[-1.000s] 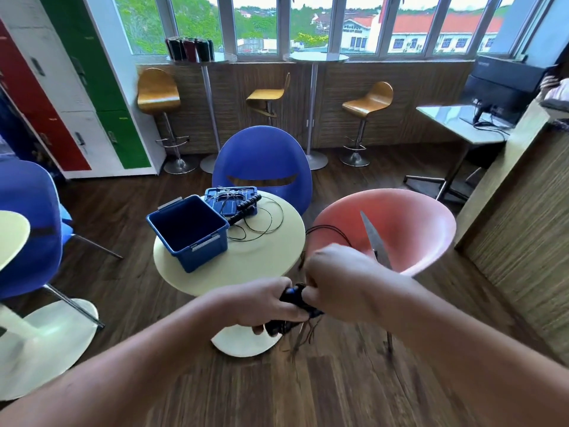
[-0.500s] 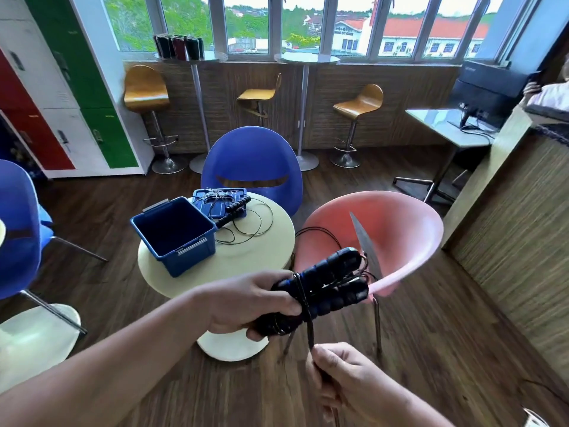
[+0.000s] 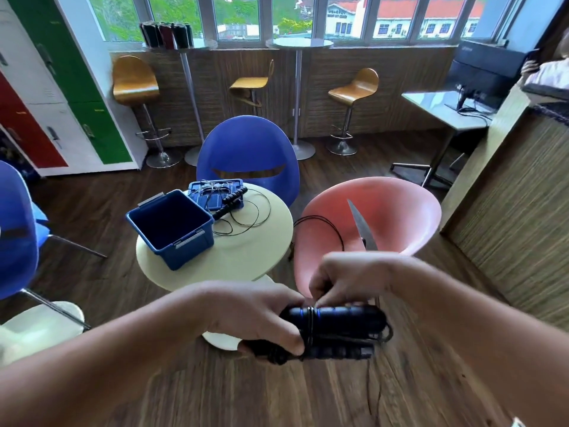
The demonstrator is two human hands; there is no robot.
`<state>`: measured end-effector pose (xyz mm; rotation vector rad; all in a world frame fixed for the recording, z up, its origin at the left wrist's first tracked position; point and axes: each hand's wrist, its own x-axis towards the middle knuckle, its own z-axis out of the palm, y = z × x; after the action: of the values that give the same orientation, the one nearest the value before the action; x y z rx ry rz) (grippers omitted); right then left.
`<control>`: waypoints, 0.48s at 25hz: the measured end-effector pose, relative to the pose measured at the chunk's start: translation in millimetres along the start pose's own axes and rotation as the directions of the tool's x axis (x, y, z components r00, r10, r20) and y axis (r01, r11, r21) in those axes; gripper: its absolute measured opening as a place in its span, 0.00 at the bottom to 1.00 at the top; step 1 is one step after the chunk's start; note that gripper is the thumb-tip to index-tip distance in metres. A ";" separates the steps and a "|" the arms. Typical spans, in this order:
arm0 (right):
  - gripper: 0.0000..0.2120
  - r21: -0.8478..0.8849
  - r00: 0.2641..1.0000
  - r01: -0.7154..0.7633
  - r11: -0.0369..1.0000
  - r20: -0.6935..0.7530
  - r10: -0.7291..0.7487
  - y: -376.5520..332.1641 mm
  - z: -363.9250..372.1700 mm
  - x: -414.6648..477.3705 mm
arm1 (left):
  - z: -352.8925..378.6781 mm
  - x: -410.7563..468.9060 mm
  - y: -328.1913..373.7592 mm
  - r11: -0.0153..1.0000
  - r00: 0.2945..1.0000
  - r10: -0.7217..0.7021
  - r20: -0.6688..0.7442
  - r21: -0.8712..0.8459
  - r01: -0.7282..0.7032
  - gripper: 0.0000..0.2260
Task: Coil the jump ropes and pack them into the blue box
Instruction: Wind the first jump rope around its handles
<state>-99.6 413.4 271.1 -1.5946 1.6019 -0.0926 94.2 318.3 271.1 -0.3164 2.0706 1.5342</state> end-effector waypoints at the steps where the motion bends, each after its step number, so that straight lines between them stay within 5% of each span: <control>1: 0.16 -0.123 1.000 -0.012 0.992 -0.005 0.012 -13.3 -11.3 -1.4 | -1.2 0.5 -2.6 0.999 0.999 -0.033 -0.003 0.018 0.033 0.04; 4: 0.19 -0.380 0.995 -0.084 0.921 -0.081 0.058 -45.0 -32.0 -5.3 | -10.3 -0.2 -10.5 0.992 0.992 -0.100 -0.074 0.066 0.104 0.07; 8: 0.17 -0.430 0.966 -0.178 0.885 -0.249 0.073 -69.8 -37.0 -20.6 | -23.9 0.6 -17.1 0.981 0.961 -0.173 -0.215 0.053 0.188 0.09; 10: 0.17 -0.220 0.950 -0.166 0.961 -0.297 0.097 -71.4 -23.3 -22.7 | -33.8 -1.6 -19.3 0.983 0.941 -0.163 -0.297 0.032 0.180 0.06; 12: 0.17 0.188 0.939 -0.077 0.979 -0.317 0.134 -65.6 6.9 -19.2 | -44.7 -7.3 -23.1 0.990 0.928 -0.137 -0.346 -0.063 0.123 0.08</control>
<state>-47.3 421.1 314.9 -1.4072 1.8752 -0.4491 98.9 268.0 265.7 -0.7772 2.2324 1.5266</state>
